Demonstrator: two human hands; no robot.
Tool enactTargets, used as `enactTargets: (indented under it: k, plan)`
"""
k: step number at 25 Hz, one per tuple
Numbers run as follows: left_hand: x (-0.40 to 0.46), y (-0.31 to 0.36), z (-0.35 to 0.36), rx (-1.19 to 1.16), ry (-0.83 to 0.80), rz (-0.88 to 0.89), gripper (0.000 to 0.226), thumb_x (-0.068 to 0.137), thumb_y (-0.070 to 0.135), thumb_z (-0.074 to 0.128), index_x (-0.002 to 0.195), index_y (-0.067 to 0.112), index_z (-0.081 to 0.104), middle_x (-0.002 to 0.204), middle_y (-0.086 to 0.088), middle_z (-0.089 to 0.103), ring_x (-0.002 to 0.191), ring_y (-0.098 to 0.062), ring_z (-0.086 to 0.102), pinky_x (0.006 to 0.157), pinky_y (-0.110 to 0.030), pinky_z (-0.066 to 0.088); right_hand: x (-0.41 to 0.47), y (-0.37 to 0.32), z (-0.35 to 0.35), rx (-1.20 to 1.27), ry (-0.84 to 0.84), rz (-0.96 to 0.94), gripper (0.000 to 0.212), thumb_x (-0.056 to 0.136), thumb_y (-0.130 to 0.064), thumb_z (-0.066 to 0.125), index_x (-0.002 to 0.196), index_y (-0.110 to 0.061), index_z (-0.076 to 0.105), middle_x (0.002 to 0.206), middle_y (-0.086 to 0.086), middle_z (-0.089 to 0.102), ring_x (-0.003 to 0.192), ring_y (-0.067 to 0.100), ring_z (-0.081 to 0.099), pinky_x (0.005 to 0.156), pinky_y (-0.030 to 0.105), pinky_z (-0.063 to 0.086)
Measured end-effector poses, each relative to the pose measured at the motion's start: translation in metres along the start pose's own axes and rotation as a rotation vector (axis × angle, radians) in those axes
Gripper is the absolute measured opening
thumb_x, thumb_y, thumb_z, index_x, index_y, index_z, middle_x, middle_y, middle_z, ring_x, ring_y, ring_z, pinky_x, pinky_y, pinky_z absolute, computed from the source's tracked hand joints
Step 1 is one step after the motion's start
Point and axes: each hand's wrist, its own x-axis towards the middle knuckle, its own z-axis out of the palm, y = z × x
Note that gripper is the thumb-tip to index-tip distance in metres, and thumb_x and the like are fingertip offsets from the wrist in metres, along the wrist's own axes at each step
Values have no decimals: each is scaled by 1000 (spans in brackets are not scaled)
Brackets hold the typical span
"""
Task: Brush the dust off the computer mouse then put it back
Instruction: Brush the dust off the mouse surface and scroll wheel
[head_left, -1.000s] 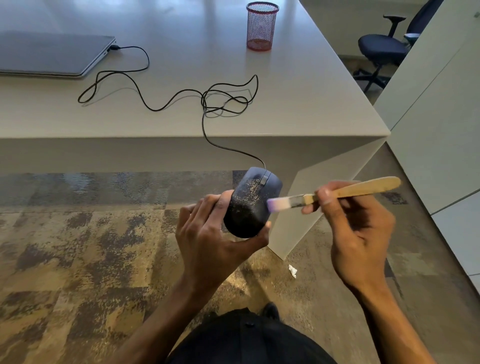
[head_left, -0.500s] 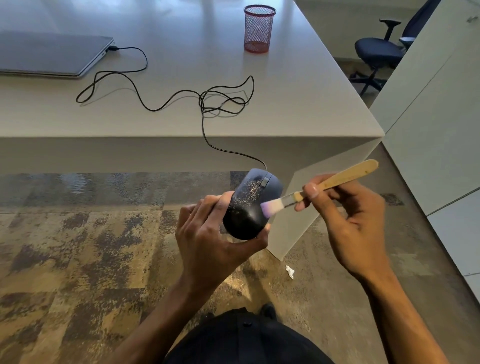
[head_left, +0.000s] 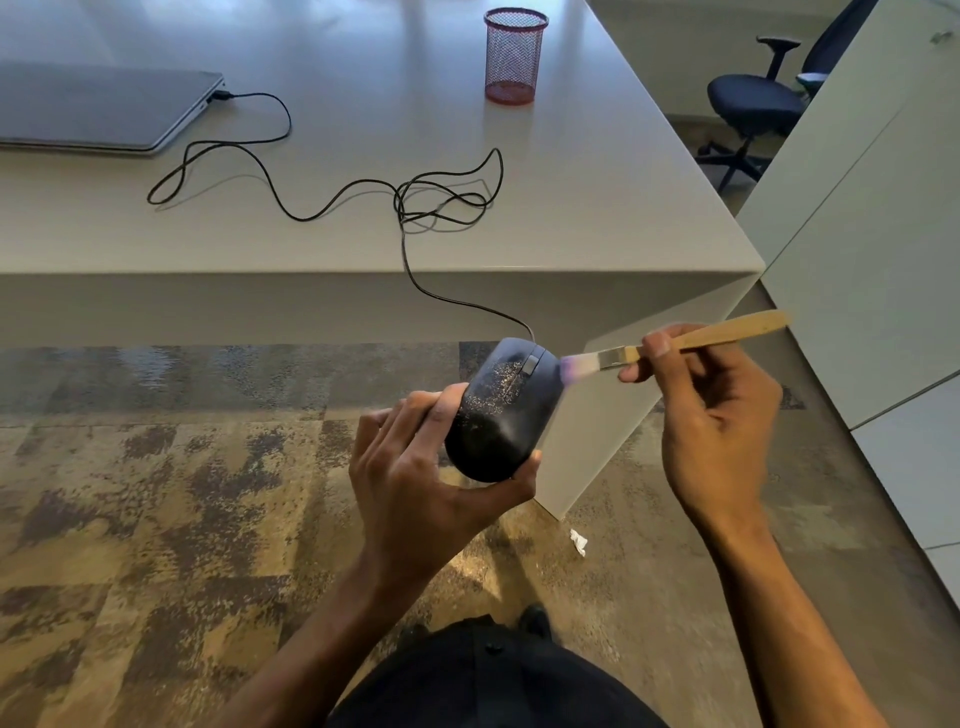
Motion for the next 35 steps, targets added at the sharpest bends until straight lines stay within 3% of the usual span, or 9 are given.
enactTargets:
  k: [5, 11, 15, 19, 23, 25, 29, 32, 35]
  plan:
    - [0, 2, -1, -2, -8, 3, 70, 70, 68, 65, 100, 5, 67, 89, -2, 67, 79, -11, 57, 78, -20, 34, -3, -9, 6, 12, -41, -102, 8, 98, -27, 60, 98, -32, 66, 81, -13, 74, 83, 7, 73, 80, 24, 56]
    - [-1, 3, -2, 0, -9, -2, 68, 69, 66, 66, 99, 5, 68, 89, -2, 67, 79, -11, 57, 78, -19, 34, -3, -12, 11, -25, 32, -201, 4, 97, -25, 61, 98, -26, 64, 83, -30, 68, 81, -3, 71, 73, 11, 52]
    - [-1, 4, -3, -2, -10, -1, 68, 69, 66, 66, 100, 5, 68, 89, -2, 67, 79, -10, 55, 77, -20, 34, -3, -10, 15, -141, 36, -229, 7, 97, -20, 61, 102, -19, 64, 89, -27, 62, 81, -15, 65, 72, 4, 48]
    - [-1, 5, -3, -4, -12, 4, 67, 69, 65, 67, 99, 5, 68, 89, -2, 67, 79, -11, 57, 78, -19, 33, -3, -6, 12, -80, 75, -227, 7, 98, -25, 59, 101, -29, 64, 89, -25, 65, 79, -2, 69, 72, 14, 53]
    - [0, 4, -3, 0, -21, 6, 67, 68, 65, 67, 99, 5, 68, 89, -2, 67, 78, -12, 58, 77, -20, 33, -4, -2, 13, -167, 69, -158, 8, 97, -24, 58, 103, -22, 63, 87, -19, 66, 79, -7, 67, 74, 8, 51]
    - [-1, 3, -3, 2, -31, -3, 68, 69, 65, 66, 99, 4, 68, 89, -2, 67, 77, -12, 58, 76, -22, 35, -5, -5, 12, -88, 67, -160, 6, 98, -24, 57, 100, -23, 63, 86, -21, 66, 79, 1, 69, 75, 15, 54]
    - [-1, 2, -1, 17, -49, -21, 69, 69, 65, 65, 101, 4, 67, 89, -4, 68, 77, -13, 58, 75, -24, 37, -13, -17, 7, 169, -229, -218, 12, 97, -21, 55, 92, -24, 66, 80, -12, 69, 73, 11, 69, 70, 31, 56]
    - [-1, 1, 0, 17, -40, -14, 68, 69, 64, 66, 100, 3, 68, 89, -4, 67, 76, -14, 58, 74, -26, 37, -14, -21, 10, 178, -464, -194, 11, 94, -20, 58, 94, -18, 68, 80, -7, 69, 70, 15, 69, 65, 38, 57]
    - [0, 1, -1, 9, -31, -4, 68, 69, 64, 67, 100, 3, 67, 88, -4, 67, 77, -12, 57, 75, -24, 36, -11, -21, 14, 132, -455, -192, 12, 95, -20, 58, 92, -17, 69, 81, -6, 71, 72, 17, 70, 66, 44, 56]
